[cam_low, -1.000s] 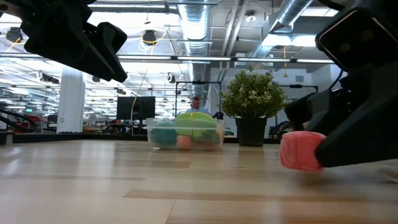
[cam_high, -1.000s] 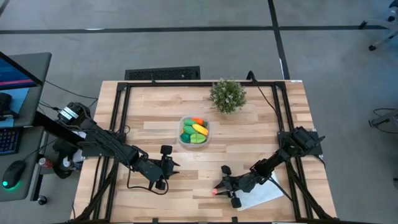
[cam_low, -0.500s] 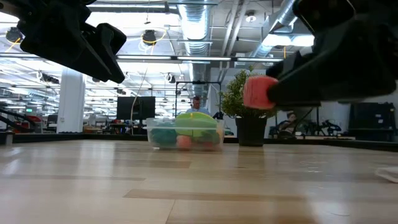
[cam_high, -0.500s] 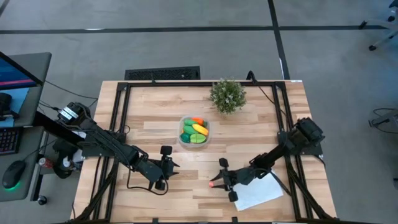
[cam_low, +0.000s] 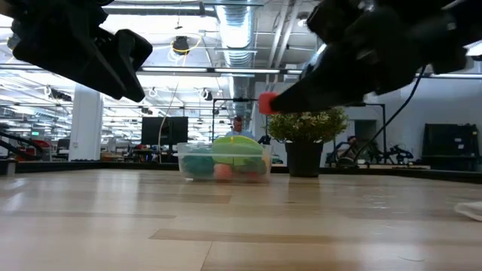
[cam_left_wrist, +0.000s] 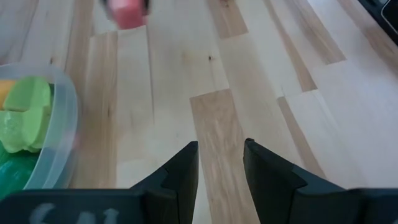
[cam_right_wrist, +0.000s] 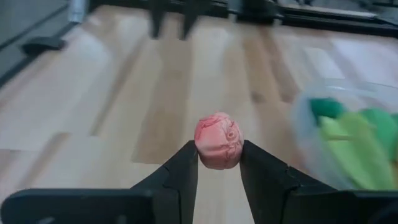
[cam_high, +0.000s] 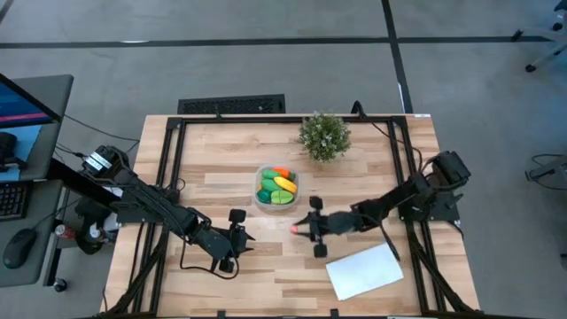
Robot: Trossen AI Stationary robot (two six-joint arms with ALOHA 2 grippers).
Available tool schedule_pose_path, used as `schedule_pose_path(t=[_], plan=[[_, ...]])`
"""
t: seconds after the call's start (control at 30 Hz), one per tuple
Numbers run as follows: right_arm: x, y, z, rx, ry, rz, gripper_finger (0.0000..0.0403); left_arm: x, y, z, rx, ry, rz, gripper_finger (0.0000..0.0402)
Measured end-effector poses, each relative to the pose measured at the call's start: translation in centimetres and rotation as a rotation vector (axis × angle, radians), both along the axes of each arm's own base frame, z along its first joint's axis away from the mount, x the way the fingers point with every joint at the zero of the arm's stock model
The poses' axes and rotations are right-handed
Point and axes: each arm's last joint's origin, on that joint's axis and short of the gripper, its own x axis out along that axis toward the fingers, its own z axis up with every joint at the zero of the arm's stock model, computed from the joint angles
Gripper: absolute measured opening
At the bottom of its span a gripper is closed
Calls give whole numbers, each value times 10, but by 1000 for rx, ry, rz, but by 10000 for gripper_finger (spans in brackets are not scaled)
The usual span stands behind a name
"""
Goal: Pick and placing Produce into tupperware
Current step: Put the pink peach into the transparent container
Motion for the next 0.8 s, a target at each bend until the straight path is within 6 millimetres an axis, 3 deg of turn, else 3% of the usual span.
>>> schedule_pose_path(t=[0.5, 0.8], plan=[[15, -53, 3, -34, 11, -129, 107, -1, 1, -1, 8, 12, 1, 118], [37, -67, 25, -48, -19, -159, 107, -1, 1, -1, 11, 17, 0, 118]])
